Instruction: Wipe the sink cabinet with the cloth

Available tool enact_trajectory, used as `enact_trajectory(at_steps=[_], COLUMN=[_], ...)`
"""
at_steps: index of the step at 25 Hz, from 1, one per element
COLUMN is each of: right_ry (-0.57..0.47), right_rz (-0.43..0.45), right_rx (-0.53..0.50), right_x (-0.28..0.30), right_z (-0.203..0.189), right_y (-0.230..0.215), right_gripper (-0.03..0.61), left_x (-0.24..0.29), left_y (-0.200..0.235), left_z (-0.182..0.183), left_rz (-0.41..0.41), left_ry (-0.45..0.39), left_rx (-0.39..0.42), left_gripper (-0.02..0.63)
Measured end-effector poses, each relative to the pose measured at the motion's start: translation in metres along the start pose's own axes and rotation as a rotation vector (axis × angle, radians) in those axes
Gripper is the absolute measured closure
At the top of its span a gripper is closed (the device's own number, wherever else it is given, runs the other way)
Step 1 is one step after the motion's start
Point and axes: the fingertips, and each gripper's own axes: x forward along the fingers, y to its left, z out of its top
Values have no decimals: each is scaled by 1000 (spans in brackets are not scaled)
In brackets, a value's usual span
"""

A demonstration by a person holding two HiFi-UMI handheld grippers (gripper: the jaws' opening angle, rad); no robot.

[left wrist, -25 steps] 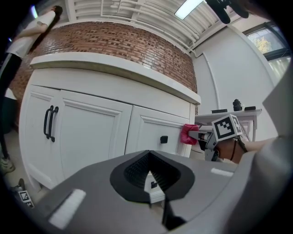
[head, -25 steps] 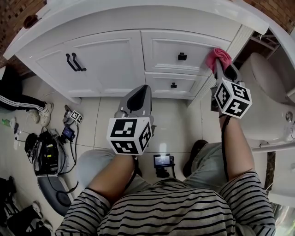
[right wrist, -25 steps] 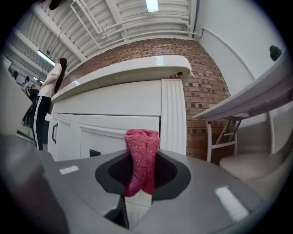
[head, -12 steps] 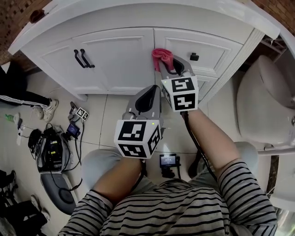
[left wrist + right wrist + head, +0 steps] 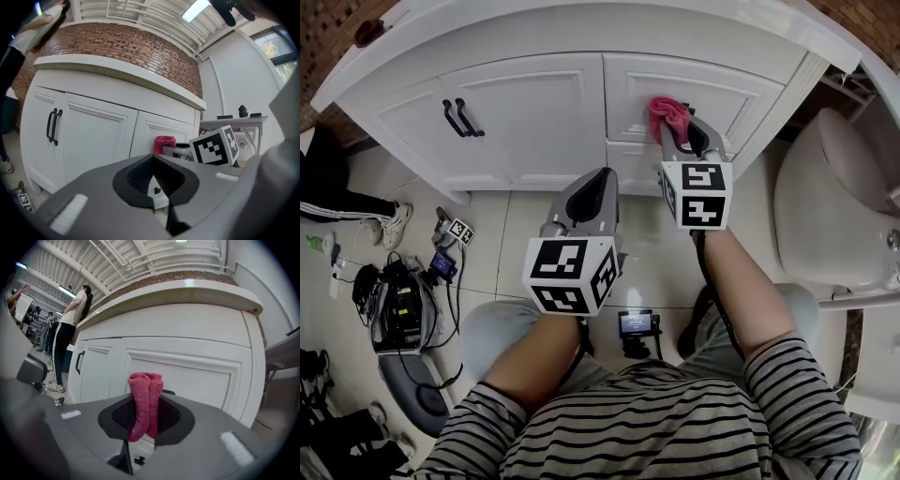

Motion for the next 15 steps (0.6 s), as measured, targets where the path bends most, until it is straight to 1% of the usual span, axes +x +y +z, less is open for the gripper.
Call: enact_trajectory(at_steps=[4,8,12,15], right_ry=[0,6,20,25], right_rz=[0,-51,-102,-112], right_rx=[2,4,7,19], right_x=[-13,-24,-18,-17], right_z=[-3,-12,-20,-22], right_y=[-15,-41,-69,-79], right_gripper=[488,488,489,486], left_x=[2,2,6,7], left_y=[-4,-8,-11,-14], left_z=[-2,-5,-9,-10], left_rz=[5,-2,-4,-5], left_ry=[3,14,22,24], left_rx=[8,16,23,23], left_gripper=[614,614,614,614])
